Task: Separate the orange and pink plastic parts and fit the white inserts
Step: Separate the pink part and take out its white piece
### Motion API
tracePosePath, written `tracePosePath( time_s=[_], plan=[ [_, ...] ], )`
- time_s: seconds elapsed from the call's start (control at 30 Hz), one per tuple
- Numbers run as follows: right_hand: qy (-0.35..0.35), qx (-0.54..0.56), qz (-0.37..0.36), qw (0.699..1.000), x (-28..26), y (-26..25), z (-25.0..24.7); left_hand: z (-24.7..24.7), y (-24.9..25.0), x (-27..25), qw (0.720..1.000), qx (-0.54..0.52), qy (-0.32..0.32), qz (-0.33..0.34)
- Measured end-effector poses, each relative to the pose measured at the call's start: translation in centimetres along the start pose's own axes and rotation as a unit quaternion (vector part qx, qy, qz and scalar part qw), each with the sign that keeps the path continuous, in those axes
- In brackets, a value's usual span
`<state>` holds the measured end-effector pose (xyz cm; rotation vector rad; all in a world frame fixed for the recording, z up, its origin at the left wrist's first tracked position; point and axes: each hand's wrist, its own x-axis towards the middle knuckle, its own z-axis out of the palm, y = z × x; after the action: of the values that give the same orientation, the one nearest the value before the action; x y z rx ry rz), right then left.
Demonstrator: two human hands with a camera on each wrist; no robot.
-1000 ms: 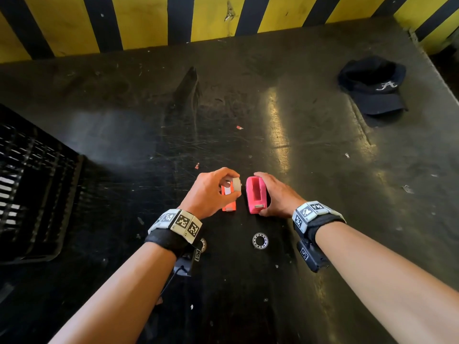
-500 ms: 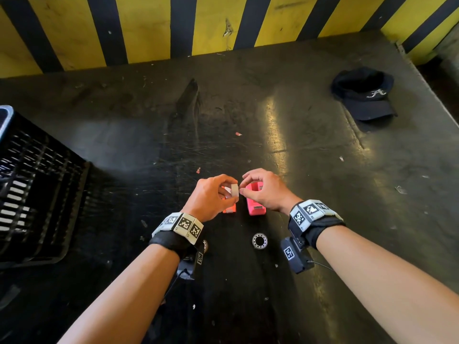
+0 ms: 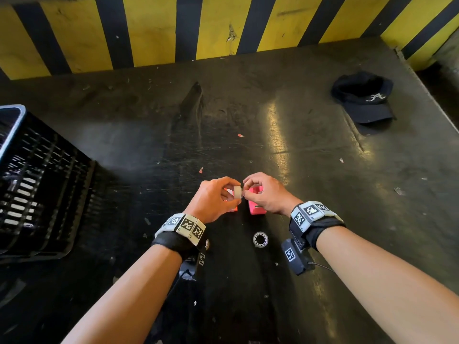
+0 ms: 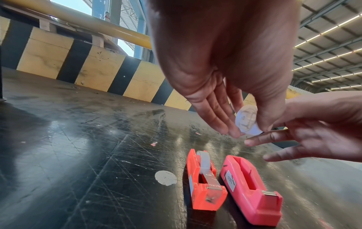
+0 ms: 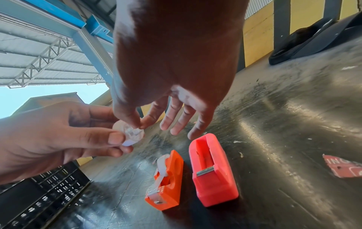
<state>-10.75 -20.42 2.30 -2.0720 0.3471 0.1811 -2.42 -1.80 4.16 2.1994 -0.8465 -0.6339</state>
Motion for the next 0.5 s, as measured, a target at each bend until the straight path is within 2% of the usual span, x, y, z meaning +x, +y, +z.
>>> tracePosePath(
  time_s=[0.27,0.4,0.5],
  plan=[
    [0.022,-0.009,0.005,1.000,-0.6,0.8,-1.6,0.0,-0.8,-1.0,0.999,0.043,0.009,-0.003],
    [0.019,-0.016,0.017,1.000,-1.4,1.5,-1.4,1.5,-1.1,-2.7,0.994,0.097,-0.047,-0.012],
    [0.013,-0.018,0.028,0.999,-2.1,2.2,-0.9,3.9,-1.9,-4.1,0.978,0.171,-0.105,-0.056]
  ],
)
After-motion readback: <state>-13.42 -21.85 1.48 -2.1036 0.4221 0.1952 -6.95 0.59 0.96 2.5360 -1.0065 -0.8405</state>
